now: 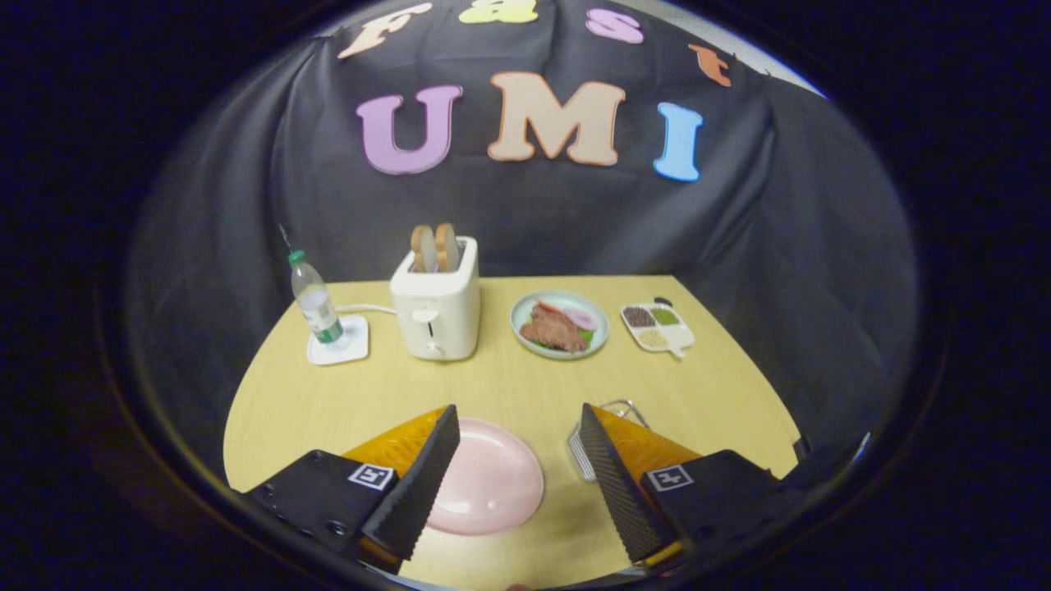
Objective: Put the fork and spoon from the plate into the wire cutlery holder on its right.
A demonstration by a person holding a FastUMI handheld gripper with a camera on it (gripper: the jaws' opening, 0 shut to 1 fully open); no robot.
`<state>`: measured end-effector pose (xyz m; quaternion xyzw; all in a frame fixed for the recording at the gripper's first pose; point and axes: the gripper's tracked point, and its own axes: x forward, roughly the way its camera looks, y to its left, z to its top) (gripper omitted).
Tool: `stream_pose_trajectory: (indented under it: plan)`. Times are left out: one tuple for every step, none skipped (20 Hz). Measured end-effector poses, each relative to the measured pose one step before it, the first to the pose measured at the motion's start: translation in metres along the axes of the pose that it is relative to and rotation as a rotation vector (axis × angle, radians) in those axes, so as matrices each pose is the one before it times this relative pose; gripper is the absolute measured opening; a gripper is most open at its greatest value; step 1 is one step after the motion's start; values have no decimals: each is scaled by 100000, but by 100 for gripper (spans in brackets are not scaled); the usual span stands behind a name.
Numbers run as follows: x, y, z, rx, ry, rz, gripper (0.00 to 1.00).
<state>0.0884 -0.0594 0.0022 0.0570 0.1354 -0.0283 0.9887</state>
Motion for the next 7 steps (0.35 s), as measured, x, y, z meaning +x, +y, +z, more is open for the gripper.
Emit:
stream_pose_trajectory:
  plan:
    - [-374, -5, 1224, 1368, -5774, 280, 95]
    - [-936, 350, 1167, 1424, -5700, 1526, 95]
    - [-425, 488, 1005, 1152, -5518, 1921, 95]
    - [-575, 141, 1064, 270, -5404, 1180, 95]
    - [-695, -37, 1003, -454, -5599, 448, 95]
    - [-725, -88, 1171, -802, -6254, 687, 95]
    - [-467, 105, 894, -389, -4756, 430, 95]
